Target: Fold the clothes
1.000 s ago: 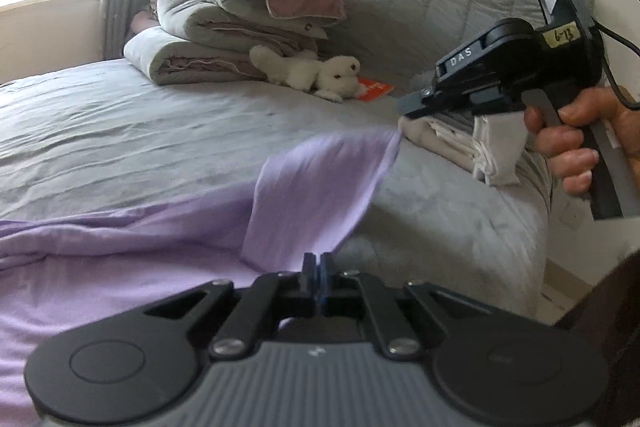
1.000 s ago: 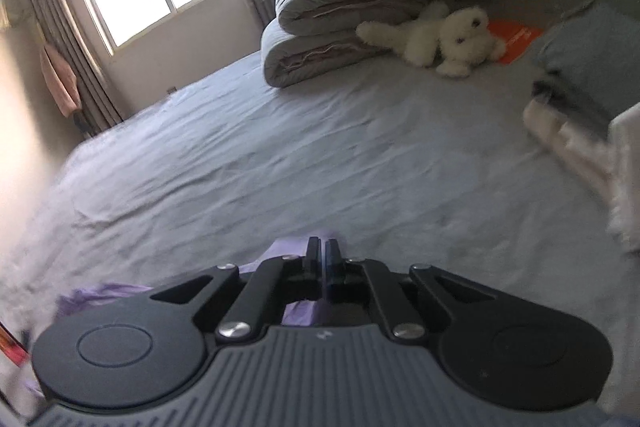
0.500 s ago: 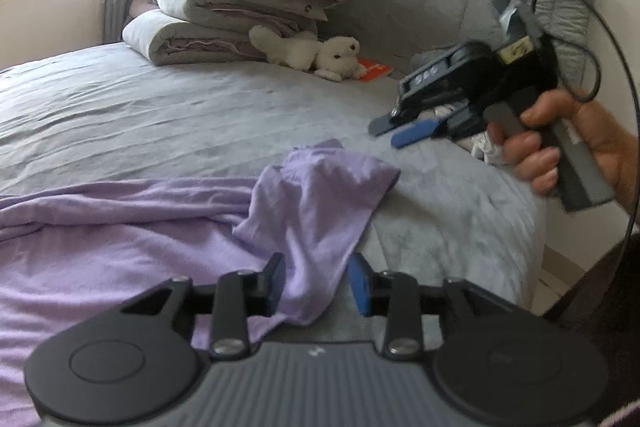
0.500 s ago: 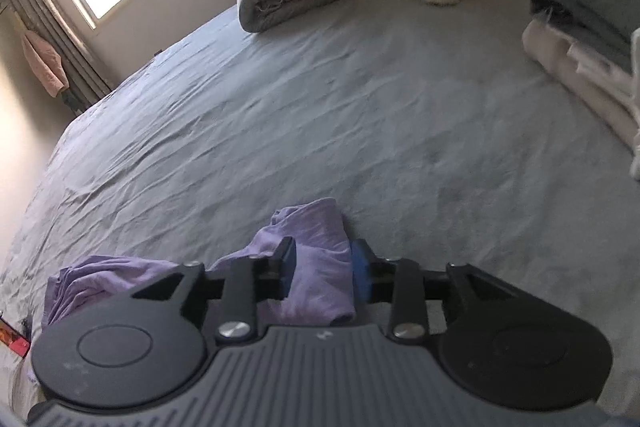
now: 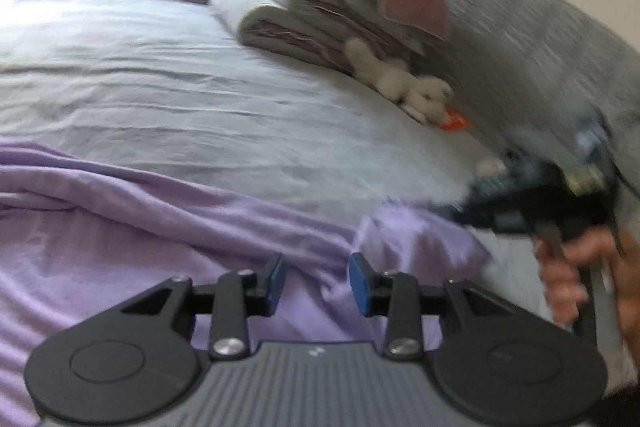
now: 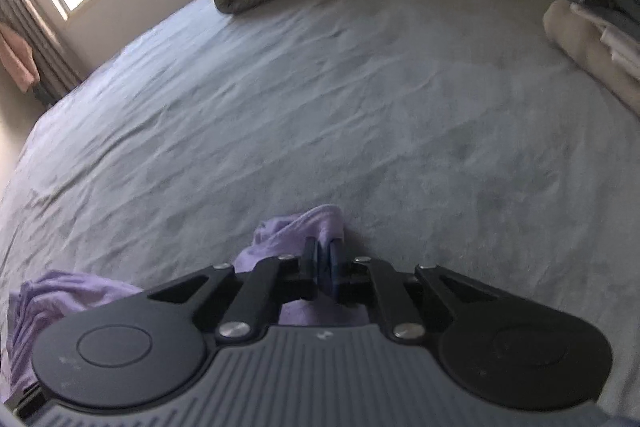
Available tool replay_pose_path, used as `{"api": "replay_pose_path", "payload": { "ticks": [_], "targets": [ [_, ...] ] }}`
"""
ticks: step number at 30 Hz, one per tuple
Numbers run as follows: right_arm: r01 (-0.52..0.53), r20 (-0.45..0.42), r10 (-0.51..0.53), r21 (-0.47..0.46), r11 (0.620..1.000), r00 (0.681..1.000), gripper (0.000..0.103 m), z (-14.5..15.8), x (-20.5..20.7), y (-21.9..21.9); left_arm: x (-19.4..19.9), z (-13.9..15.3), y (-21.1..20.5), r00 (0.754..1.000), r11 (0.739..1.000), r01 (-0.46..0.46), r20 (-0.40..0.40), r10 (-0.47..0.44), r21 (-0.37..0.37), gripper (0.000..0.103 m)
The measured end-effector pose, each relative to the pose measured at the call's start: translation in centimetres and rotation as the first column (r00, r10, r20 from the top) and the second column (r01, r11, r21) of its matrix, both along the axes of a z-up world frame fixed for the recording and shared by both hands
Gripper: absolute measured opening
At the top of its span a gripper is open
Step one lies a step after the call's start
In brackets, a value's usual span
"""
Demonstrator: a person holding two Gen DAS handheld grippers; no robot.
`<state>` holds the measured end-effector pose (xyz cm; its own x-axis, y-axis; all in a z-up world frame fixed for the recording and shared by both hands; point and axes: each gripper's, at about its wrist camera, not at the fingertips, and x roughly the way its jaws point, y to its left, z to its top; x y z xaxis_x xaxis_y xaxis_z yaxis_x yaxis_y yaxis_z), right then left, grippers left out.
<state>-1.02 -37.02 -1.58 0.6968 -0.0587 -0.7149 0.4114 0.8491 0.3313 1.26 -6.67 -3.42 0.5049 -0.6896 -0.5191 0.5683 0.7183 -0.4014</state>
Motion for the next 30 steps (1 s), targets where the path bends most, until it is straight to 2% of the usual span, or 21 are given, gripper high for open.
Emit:
{"api": "replay_pose_path", "payload": {
  "ticks": [3, 6, 13, 15, 18, 21, 24, 26, 28, 29, 30],
  "targets": [
    [0.033, 0.048, -0.032, -0.035, 0.999, 0.998, 0.007, 1.3, -1.0, -0.4, 1.4, -0.4, -0.3, 0.997, 0.998, -0.048, -0.058, 0.046, -0.045, 0.036],
    [0.058, 0.081, -0.053, -0.060, 0.997, 0.995, 0.007, 2.4, -2.1, -1.1, 1.9, -0.9, -1.0, 0.992, 0.995, -0.089, -0.089, 0.084, -0.046, 0.033],
    [0.099, 0.131, -0.084, -0.114, 0.989, 0.988, 0.006, 4.5, -4.4, -2.4, 1.9, -1.4, -2.2, 0.992, 0.992, -0.123, -0.036, 0.123, 0.002, 0.033],
    [0.093, 0.141, -0.071, -0.156, 0.983, 0.987, 0.002, 5.4, -5.5, -2.3, 1.9, -1.4, -2.2, 0.992, 0.992, -0.124, -0.029, 0.124, 0.009, 0.033],
    [0.081, 0.156, -0.043, -0.249, 0.965, 0.987, 0.002, 6.9, -7.4, -2.2, 2.0, -1.5, -2.2, 0.993, 0.993, -0.117, -0.019, 0.117, 0.017, 0.033],
    [0.054, 0.129, -0.016, -0.300, 0.952, 0.992, 0.002, 6.8, -8.6, -2.8, 1.8, -1.5, -2.4, 0.994, 0.993, -0.110, -0.002, 0.110, 0.028, 0.033],
    [0.025, 0.077, -0.005, -0.266, 0.964, 0.997, 0.004, 5.0, -8.5, -3.6, 1.5, -1.5, -2.6, 0.994, 0.993, -0.105, 0.019, 0.104, 0.044, 0.034],
    [0.010, 0.053, 0.001, -0.213, 0.977, 0.999, 0.012, 3.9, -7.9, -4.2, 1.4, -1.5, -2.6, 0.995, 0.994, -0.100, 0.027, 0.098, 0.051, 0.034],
    [-0.001, 0.041, 0.008, -0.157, 0.988, 0.999, 0.013, 3.1, -7.1, -4.6, 1.2, -1.4, -2.6, 0.995, 0.994, -0.094, 0.031, 0.092, 0.055, 0.035],
    [-0.007, 0.033, 0.012, -0.129, 0.992, 0.999, 0.018, 2.9, -6.7, -4.6, 1.1, -1.3, -2.6, 0.995, 0.994, -0.091, 0.034, 0.089, 0.057, 0.035],
    [-0.013, 0.024, 0.016, -0.101, 0.995, 1.000, 0.027, 2.7, -6.3, -4.7, 1.1, -1.3, -2.6, 0.996, 0.994, -0.088, 0.036, 0.086, 0.060, 0.035]
  ]
}}
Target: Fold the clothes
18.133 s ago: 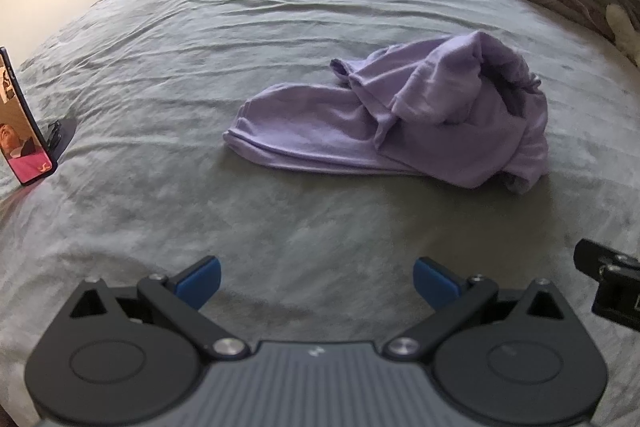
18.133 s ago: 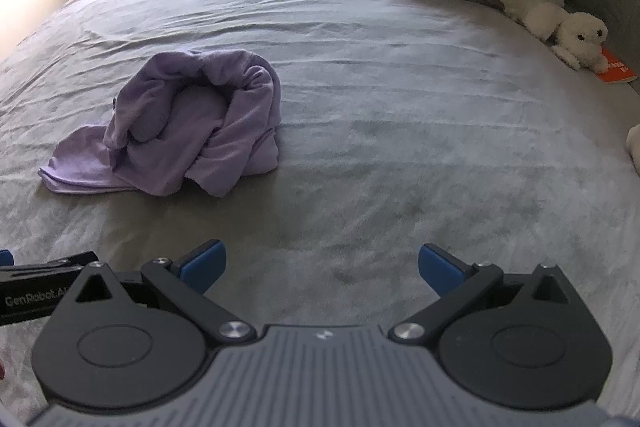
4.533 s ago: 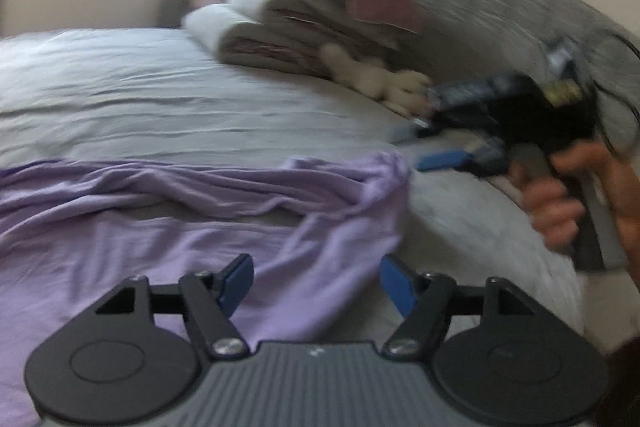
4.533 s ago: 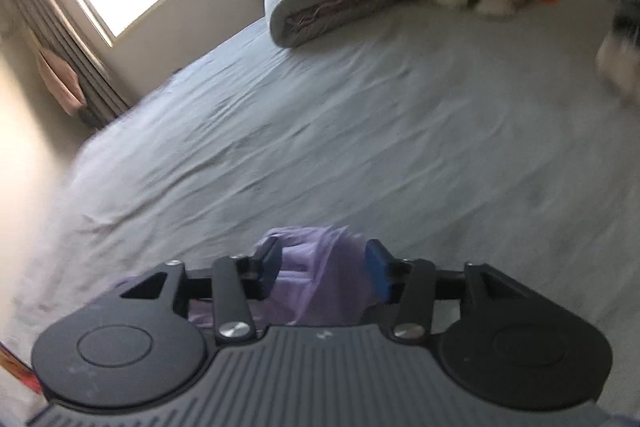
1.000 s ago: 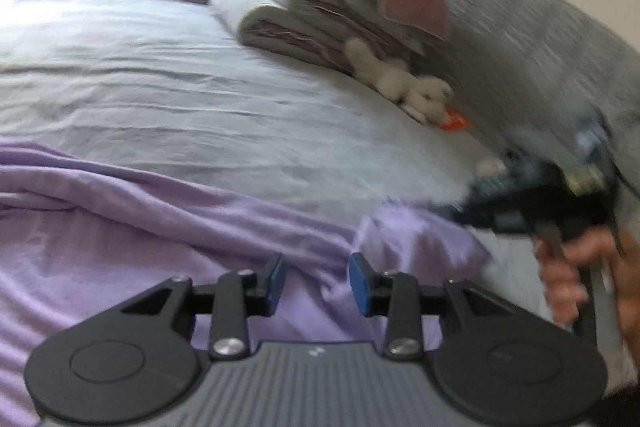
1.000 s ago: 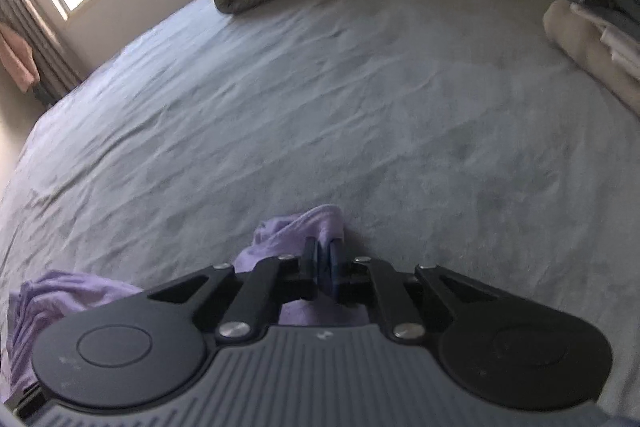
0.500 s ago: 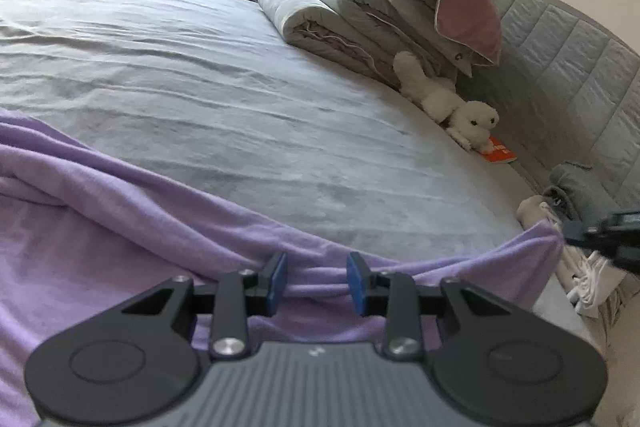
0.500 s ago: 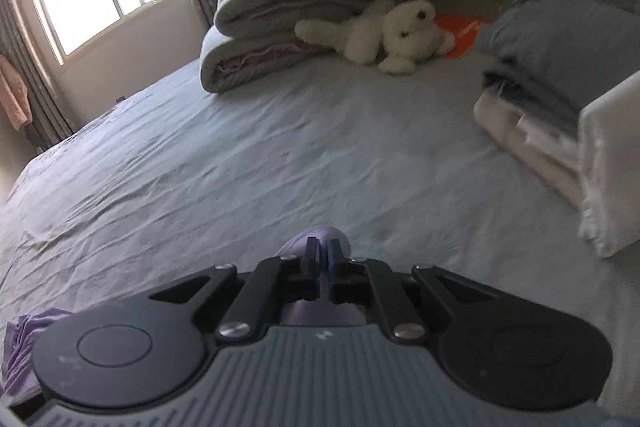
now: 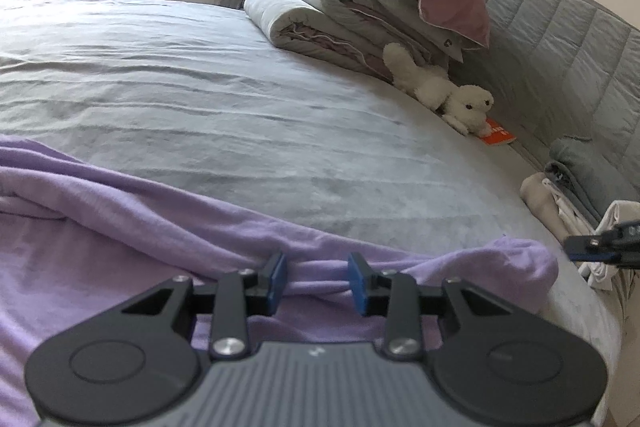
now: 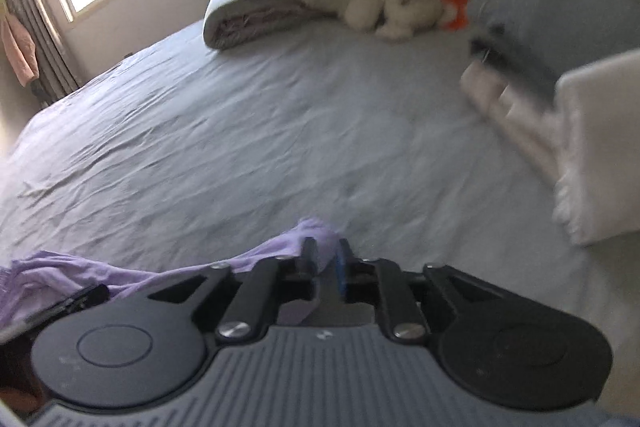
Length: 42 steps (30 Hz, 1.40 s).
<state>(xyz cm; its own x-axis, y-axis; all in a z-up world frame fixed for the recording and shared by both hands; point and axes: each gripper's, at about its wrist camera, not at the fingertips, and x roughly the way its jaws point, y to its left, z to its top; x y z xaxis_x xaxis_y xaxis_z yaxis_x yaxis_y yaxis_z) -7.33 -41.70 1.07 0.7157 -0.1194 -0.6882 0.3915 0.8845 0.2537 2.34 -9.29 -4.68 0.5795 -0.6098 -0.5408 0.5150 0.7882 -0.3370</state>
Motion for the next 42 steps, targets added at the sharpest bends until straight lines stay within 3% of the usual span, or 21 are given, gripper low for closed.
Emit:
{"api": "replay_pose_path", "payload": {
  "ticks": [2, 8, 13, 15, 19, 25, 27, 32, 34, 37, 38, 42],
  "targets": [
    [-0.007, -0.009, 0.007, 0.050, 0.999, 1.000, 0.037, -0.5, 0.7, 0.0, -0.1, 0.1, 0.0, 1.000, 1.000, 0.008, 0.002, -0.008, 0.000, 0.035],
    [0.006, -0.021, -0.003, 0.128, 0.992, 1.000, 0.037, -1.1, 1.5, -0.1, -1.8, 0.9, -0.8, 0.992, 0.991, 0.124, 0.039, -0.122, -0.048, 0.035],
    [0.046, -0.025, -0.043, 0.171, 0.984, 0.999, 0.035, -1.6, 2.0, -1.1, -5.0, 1.3, -2.3, 0.935, 0.936, 0.347, 0.095, -0.341, -0.053, 0.038],
    [0.046, -0.019, -0.043, 0.164, 0.985, 0.999, 0.007, -1.4, 2.0, -1.0, -6.4, 1.0, -3.2, 0.900, 0.902, 0.430, 0.100, -0.425, -0.035, 0.038],
    [0.042, 0.022, -0.046, 0.143, 0.989, 0.999, 0.007, -0.7, 2.1, -0.6, -8.0, 0.2, -4.7, 0.870, 0.877, 0.478, 0.111, -0.480, 0.048, 0.038],
    [0.017, 0.118, -0.031, 0.119, 0.993, 0.993, 0.006, 0.4, 3.2, 0.1, -8.0, -0.4, -5.1, 0.896, 0.899, 0.422, 0.100, -0.433, 0.116, 0.034],
    [0.001, 0.155, -0.016, 0.101, 0.995, 0.988, 0.005, 0.7, 4.1, 0.4, -7.7, -0.4, -4.9, 0.905, 0.907, 0.404, 0.095, -0.416, 0.118, 0.022],
    [-0.036, 0.201, 0.016, 0.100, 0.994, 0.979, 0.005, 0.8, 5.5, 0.8, -7.1, -0.2, -4.5, 0.930, 0.931, 0.351, 0.080, -0.359, 0.104, 0.005],
    [-0.024, 0.179, 0.002, 0.120, 0.992, 0.984, 0.012, 0.8, 5.7, 0.6, -6.7, -0.1, -4.2, 0.940, 0.941, 0.326, 0.074, -0.333, 0.093, 0.005],
    [-0.001, 0.135, -0.018, 0.140, 0.990, 0.991, 0.026, 0.8, 5.0, 0.2, -6.7, 0.3, -3.8, 0.936, 0.939, 0.337, 0.082, -0.342, 0.067, 0.006],
    [0.017, 0.118, -0.034, 0.139, 0.990, 0.992, 0.033, 0.7, 4.6, -0.1, -6.8, 0.5, -3.7, 0.930, 0.933, 0.354, 0.087, -0.358, 0.060, 0.010],
    [0.083, 0.032, -0.090, 0.167, 0.982, 0.995, 0.034, -0.2, 2.9, -1.5, -7.7, 1.1, -3.6, 0.898, 0.905, 0.424, 0.109, -0.425, 0.039, 0.030]
  ]
}}
